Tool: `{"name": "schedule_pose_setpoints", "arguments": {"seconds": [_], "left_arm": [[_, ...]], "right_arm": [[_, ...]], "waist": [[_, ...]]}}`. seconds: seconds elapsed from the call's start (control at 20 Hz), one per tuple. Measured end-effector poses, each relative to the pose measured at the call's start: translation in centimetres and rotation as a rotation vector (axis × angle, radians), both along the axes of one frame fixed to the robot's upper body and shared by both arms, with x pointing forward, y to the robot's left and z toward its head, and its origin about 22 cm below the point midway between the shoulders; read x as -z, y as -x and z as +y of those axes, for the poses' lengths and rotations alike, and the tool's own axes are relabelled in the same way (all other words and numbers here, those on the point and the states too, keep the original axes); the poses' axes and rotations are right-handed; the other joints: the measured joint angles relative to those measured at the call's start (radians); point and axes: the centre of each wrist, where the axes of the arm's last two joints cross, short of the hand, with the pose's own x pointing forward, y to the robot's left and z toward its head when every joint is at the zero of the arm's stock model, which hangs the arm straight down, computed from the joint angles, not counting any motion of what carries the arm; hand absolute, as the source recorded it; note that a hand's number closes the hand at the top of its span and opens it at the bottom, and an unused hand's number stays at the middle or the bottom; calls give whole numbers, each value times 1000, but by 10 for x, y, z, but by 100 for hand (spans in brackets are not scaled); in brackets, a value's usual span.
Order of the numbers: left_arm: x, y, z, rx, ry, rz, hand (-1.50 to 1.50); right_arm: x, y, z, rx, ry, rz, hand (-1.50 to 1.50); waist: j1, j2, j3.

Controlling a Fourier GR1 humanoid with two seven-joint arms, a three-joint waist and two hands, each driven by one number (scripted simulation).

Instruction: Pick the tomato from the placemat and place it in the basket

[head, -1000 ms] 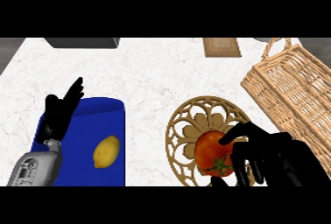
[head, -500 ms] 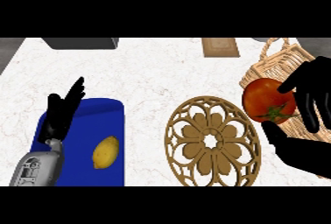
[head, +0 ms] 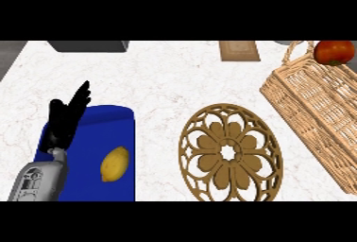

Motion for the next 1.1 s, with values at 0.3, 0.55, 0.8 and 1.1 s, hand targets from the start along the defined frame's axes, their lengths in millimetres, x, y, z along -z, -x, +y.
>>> {"name": "schedule_pose_setpoints", "arguments": {"seconds": [0.3,0.55,0.8,1.1], "left_arm": [[2,4,-3,2,-4,2,0],[4,2,-4,8,-5,2,0],[1,7,3,6,-3,4,0],[-6,-2,1,9,-4,7,0]], "right_arm": [[10,-17,-55,-51,1,36,150],[27,-35,-81,-86,2,61,150],[58,-51,-97,-94,7,93,150],[97,-71,-110,-76,-136,179,-150]], "waist": [[2,1,1],[4,1,0],[6,0,0],[6,1,0]]}}
